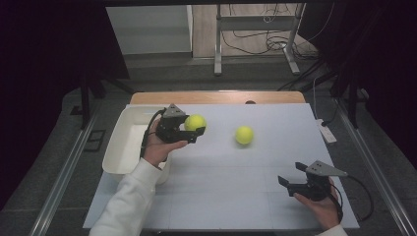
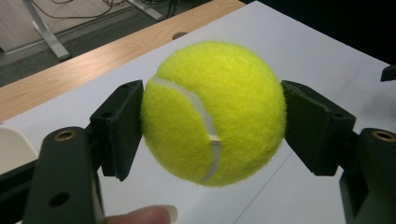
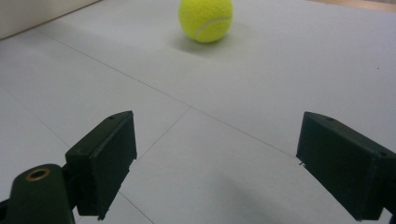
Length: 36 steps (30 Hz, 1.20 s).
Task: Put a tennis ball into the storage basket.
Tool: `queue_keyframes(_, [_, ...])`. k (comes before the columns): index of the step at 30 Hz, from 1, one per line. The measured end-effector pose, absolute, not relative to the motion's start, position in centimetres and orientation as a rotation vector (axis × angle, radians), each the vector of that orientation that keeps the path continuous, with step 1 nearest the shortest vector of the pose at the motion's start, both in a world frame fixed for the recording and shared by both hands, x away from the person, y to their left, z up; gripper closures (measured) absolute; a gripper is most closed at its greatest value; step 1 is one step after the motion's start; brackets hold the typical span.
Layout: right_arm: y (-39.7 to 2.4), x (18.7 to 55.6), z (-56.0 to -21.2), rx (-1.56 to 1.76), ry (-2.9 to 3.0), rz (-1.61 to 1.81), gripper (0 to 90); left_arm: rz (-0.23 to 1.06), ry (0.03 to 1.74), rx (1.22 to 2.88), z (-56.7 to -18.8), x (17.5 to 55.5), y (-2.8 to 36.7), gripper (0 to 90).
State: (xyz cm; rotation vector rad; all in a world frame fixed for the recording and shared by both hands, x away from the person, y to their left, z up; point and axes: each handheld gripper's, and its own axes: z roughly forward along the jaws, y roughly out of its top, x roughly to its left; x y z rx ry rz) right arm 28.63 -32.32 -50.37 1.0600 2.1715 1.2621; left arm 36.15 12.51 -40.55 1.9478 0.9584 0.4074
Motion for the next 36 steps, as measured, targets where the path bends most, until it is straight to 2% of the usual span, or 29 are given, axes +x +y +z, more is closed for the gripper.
queue_keyframes(36, [-32.5, 28.5, -50.4, 1.071, 2.164, 1.267, 12.3, 0.465, 1.103, 1.883, -40.1, 37.5, 17.7, 26.9])
